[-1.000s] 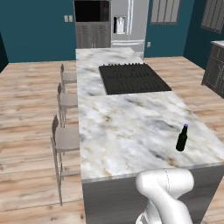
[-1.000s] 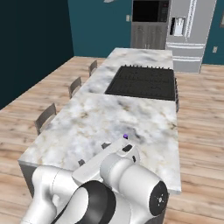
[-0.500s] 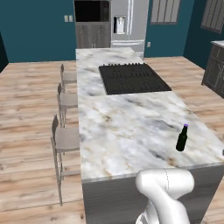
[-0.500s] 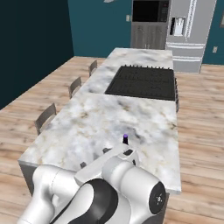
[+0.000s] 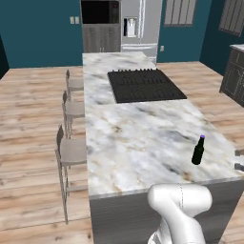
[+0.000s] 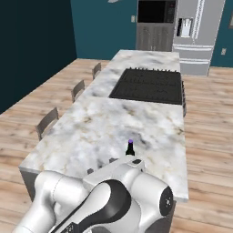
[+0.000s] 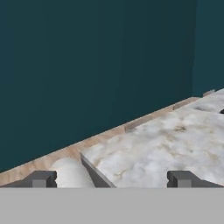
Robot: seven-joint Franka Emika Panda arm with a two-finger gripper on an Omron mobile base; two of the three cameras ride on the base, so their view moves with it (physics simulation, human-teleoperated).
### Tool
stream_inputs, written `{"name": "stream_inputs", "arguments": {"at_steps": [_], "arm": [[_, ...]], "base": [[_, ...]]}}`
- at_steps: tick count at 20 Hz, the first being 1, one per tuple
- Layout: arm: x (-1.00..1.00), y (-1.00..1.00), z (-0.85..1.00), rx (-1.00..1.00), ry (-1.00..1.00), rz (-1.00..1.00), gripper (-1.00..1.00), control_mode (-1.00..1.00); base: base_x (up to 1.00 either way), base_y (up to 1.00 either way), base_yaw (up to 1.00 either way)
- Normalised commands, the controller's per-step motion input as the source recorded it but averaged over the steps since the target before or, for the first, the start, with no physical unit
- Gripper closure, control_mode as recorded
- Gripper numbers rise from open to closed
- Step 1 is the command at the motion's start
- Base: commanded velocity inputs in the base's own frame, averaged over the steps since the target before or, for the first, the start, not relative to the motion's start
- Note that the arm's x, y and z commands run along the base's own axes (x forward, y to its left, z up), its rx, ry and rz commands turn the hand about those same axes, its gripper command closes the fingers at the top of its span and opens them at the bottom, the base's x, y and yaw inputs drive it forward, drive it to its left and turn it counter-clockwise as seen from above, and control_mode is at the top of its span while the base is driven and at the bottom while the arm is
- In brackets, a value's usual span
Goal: Pick the beer, boxed drink from the counter and place them in the open cabinet.
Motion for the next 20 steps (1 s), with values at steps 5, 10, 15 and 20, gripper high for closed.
{"name": "stream_inputs", "arguments": {"at_steps": [5,10,15,20], "arm": [[0.13,-0.09,-0.17,0.13,0.04,0.0,-1.0,-1.0],[0.17,-0.08,-0.08,0.1,-0.01,0.0,-1.0,-1.0],[0.2,-0.01,-0.06,0.03,-0.03,0.0,-1.0,-1.0],[0.15,0.0,-0.1,0.0,-0.04,0.0,-1.0,-1.0]], "base": [[0.0,0.0,0.0],[0.0,0.0,0.0],[0.0,0.0,0.0],[0.0,0.0,0.0]]}}
